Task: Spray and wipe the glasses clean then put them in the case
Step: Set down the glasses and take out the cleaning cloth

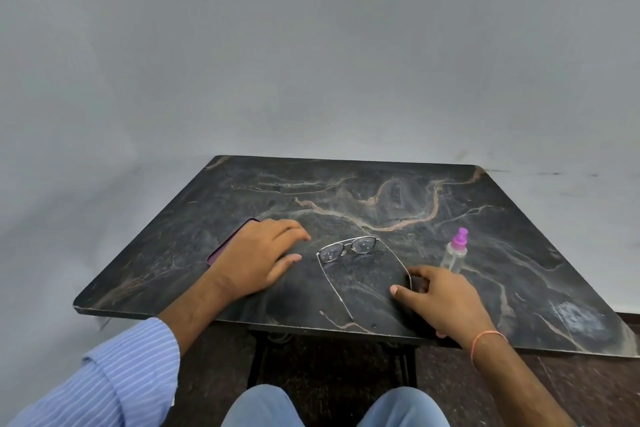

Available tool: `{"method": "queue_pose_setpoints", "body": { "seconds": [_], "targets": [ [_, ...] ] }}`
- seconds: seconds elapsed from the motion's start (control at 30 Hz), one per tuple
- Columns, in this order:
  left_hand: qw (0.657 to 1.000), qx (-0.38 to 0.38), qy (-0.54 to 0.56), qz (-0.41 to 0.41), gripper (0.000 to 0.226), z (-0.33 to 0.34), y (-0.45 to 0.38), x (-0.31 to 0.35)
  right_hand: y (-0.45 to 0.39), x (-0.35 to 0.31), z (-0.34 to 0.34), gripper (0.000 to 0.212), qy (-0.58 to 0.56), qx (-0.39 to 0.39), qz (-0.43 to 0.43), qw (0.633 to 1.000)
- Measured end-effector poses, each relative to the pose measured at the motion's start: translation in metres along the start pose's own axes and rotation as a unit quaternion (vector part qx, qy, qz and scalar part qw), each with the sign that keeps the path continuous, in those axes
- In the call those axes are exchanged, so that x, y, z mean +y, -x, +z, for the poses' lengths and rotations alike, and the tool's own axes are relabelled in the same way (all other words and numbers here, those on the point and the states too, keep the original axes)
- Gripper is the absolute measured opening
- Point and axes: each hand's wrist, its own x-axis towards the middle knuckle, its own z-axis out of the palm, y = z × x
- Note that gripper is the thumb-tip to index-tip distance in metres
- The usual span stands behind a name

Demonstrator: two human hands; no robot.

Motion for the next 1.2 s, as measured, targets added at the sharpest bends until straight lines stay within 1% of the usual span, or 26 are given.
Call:
{"method": "queue_pose_setpoints", "body": {
  "seconds": [0.07,0.1,0.17,0.2,0.23,0.3,0.33,0.4,0.43,0.5,0.57,0.7,0.87,0.97,1.0,1.13,1.2],
  "targets": [
    [0.991,0.060,0.048,-0.111,0.033,-0.009,0.020,-0.004,0.002,-0.003,0.000,0.069,0.034,0.042,-0.012,0.998],
    [0.978,0.091,0.070,-0.174,0.033,-0.012,0.032,-0.006,0.002,-0.008,-0.001,0.070,0.035,0.068,-0.026,0.997],
    [0.945,0.128,0.095,-0.287,0.036,-0.011,0.055,-0.010,0.001,-0.025,-0.005,0.061,0.013,0.115,-0.082,0.990],
    [0.930,0.123,0.099,-0.331,0.039,-0.009,0.065,-0.011,-0.001,-0.037,-0.006,0.054,0.005,0.134,-0.116,0.984],
    [0.921,0.102,0.099,-0.364,0.043,-0.005,0.074,-0.012,-0.004,-0.049,-0.006,0.047,-0.001,0.147,-0.148,0.978],
    [0.909,0.051,0.101,-0.401,0.046,0.003,0.085,-0.011,-0.010,-0.078,-0.005,0.035,-0.009,0.145,-0.192,0.971],
    [0.904,0.035,0.108,-0.413,0.043,0.006,0.087,-0.011,-0.014,-0.093,-0.001,0.030,-0.008,0.133,-0.209,0.969],
    [0.898,0.020,0.119,-0.424,0.038,0.007,0.087,-0.011,-0.024,-0.122,0.008,0.023,0.003,0.099,-0.240,0.966],
    [0.898,0.011,0.118,-0.425,0.042,0.006,0.087,-0.011,-0.030,-0.137,0.014,0.023,0.013,0.079,-0.254,0.964],
    [0.903,-0.012,0.102,-0.417,0.057,0.006,0.084,-0.009,-0.041,-0.160,0.026,0.023,0.040,0.040,-0.272,0.961],
    [0.909,-0.015,0.087,-0.408,0.068,0.007,0.084,-0.008,-0.053,-0.181,0.040,0.025,0.084,0.007,-0.279,0.956],
    [0.912,-0.013,0.071,-0.404,0.069,0.005,0.085,-0.008,-0.070,-0.211,0.070,0.026,0.170,-0.045,-0.271,0.946],
    [0.916,-0.015,0.058,-0.398,0.073,0.001,0.088,-0.008,-0.083,-0.230,0.094,0.035,0.241,-0.066,-0.239,0.938],
    [0.917,-0.011,0.059,-0.394,0.074,0.000,0.089,-0.008,-0.087,-0.237,0.098,0.038,0.246,-0.077,-0.224,0.940],
    [0.917,-0.009,0.059,-0.394,0.074,0.000,0.089,-0.008,-0.088,-0.240,0.099,0.036,0.245,-0.080,-0.223,0.940],
    [0.916,-0.006,0.061,-0.398,0.073,0.000,0.090,-0.010,-0.086,-0.248,0.102,0.016,0.237,-0.087,-0.222,0.942],
    [0.914,-0.011,0.061,-0.400,0.074,0.000,0.090,-0.010,-0.084,-0.247,0.102,0.014,0.224,-0.083,-0.219,0.946]
  ]
}}
